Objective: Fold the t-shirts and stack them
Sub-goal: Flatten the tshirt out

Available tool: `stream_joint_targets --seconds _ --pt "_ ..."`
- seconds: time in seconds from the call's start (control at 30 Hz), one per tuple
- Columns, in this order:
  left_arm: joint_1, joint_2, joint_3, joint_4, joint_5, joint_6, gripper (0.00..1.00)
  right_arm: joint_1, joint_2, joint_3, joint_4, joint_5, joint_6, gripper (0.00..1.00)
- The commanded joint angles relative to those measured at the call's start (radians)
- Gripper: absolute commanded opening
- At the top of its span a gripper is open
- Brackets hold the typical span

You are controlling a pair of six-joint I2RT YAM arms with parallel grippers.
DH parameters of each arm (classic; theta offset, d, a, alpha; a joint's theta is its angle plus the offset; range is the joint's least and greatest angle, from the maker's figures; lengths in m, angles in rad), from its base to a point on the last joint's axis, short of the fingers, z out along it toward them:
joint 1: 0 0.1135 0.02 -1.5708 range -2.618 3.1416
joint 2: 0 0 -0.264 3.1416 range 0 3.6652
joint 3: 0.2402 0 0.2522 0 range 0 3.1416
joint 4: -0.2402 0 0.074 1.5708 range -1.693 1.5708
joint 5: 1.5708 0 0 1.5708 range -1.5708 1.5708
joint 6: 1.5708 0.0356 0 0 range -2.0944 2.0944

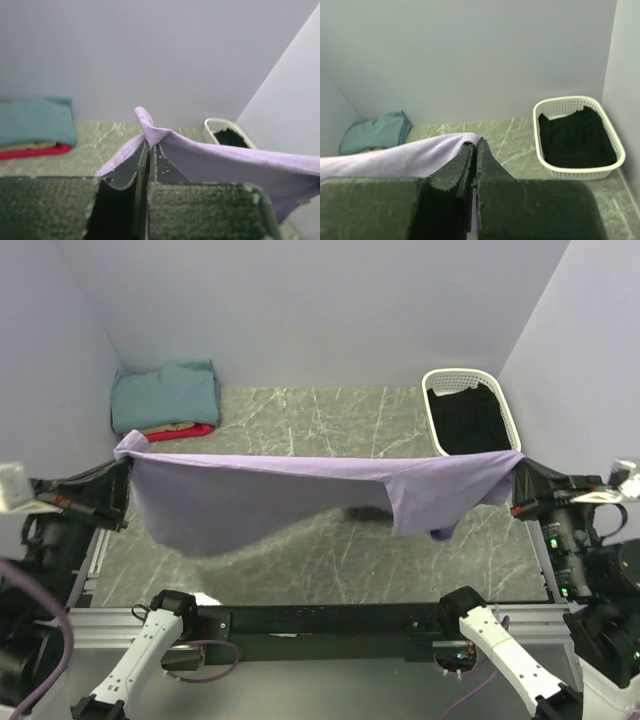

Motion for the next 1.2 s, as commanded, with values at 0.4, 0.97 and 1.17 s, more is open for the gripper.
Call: stream_joint_targets --seconds 0.4,0.97,1.17 --pt "-0.002 0.022 0.128 0.011 -0.007 0.041 0.12 0.004 0.023 0.074 0.059 -0.046 -0.073 0.00" --pt "-0.002 0.278 -0.374 0.340 -0.089 -0.031 0.03 0.004 0.469 -0.287 0.403 0.058 0.028 0.00" --pt "-0.002 0.497 -0.431 0.506 -0.072 -0.046 0.02 -0.011 0.745 -0.262 0.522 0.081 0.030 0.00"
